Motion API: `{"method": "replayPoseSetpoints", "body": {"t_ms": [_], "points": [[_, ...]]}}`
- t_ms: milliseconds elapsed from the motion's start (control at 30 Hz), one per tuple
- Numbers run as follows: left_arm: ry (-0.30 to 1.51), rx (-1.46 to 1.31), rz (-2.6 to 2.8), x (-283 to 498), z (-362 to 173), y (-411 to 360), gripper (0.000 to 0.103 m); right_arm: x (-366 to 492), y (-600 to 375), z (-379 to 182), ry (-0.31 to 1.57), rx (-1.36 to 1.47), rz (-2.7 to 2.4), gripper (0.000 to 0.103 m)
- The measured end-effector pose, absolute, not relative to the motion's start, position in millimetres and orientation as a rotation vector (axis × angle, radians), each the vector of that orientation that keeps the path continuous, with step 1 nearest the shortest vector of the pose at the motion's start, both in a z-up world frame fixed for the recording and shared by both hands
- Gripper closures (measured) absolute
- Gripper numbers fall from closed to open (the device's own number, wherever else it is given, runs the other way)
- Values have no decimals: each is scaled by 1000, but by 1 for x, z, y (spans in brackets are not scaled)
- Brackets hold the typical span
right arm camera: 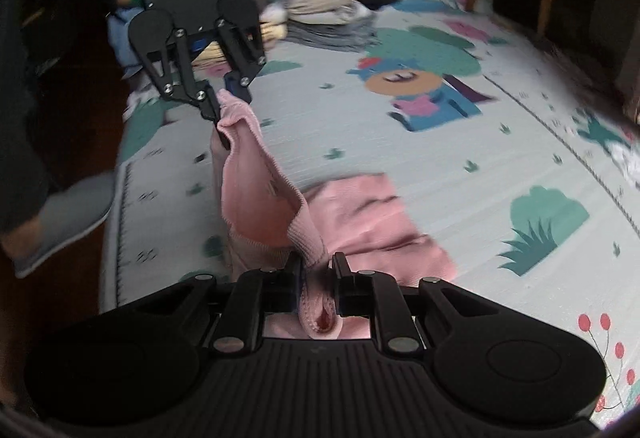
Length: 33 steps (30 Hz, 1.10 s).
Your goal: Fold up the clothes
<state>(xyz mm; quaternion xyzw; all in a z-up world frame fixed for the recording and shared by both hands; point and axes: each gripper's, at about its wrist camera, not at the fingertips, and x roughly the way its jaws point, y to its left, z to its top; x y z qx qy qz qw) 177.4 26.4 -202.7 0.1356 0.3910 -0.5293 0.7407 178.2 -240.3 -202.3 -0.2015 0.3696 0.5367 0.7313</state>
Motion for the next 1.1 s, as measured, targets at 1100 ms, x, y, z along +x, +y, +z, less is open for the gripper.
{"method": "replayPoseSetpoints", "body": {"t_ms": [1100], "points": [[708,123,-793,190,-249,24,56,216,-287,-270,738,-122,791,61]]}}
